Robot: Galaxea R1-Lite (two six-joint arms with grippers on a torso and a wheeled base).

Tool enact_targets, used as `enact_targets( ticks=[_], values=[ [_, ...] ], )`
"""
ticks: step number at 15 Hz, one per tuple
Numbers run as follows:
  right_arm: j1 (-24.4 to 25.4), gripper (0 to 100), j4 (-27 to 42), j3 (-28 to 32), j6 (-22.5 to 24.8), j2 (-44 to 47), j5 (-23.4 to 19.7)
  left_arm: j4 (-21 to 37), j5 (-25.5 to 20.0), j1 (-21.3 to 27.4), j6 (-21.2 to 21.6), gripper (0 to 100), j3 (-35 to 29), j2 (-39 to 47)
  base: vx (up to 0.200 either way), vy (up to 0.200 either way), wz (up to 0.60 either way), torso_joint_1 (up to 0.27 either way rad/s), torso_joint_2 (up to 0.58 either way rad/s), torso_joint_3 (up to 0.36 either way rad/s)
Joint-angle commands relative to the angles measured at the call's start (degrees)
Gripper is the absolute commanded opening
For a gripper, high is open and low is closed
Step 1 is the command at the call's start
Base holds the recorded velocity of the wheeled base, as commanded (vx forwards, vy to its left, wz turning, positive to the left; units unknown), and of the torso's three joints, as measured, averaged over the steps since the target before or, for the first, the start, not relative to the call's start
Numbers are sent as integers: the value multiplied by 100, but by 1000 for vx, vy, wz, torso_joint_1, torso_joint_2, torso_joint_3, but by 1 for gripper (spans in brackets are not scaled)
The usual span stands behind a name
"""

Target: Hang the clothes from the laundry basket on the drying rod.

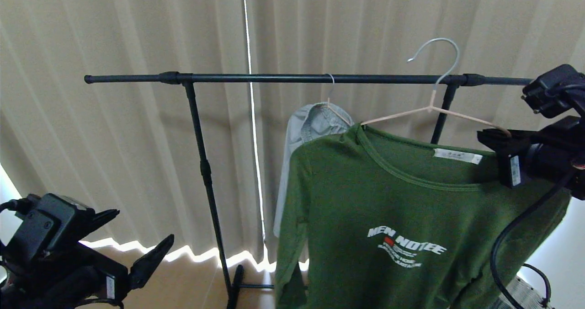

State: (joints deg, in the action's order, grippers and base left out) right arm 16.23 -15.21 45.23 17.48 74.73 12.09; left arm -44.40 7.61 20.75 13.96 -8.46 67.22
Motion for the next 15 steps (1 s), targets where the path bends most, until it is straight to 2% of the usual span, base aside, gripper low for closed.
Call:
enact_targets(
  ticks=[1,5,8,10,13,15],
  values=[
    [-832,0,976,48,1,-626,258,-7,-31,-53,-77,100,37,-271,0,0,0,0,0,0],
    [-1886,0,1829,4,10,-1013,566,-7,-31,-124,-69,100,-59,-297,0,0,0,0,0,0],
    [-2027,0,2075,39,10,-1153,1190,-7,-31,-115,-69,100,-50,-297,0,0,0,0,0,0],
    [-2176,0,2075,12,10,-1153,1392,-7,-31,-115,-69,100,-50,-315,0,0,0,0,0,0],
    [-2528,0,2066,30,71,-1118,1498,1,-31,-115,-77,100,-7,-420,0,0,0,0,0,0],
    [-2554,0,2058,21,142,-1118,1498,1,-31,-115,-77,100,-24,-411,0,0,0,0,0,0]
  ],
)
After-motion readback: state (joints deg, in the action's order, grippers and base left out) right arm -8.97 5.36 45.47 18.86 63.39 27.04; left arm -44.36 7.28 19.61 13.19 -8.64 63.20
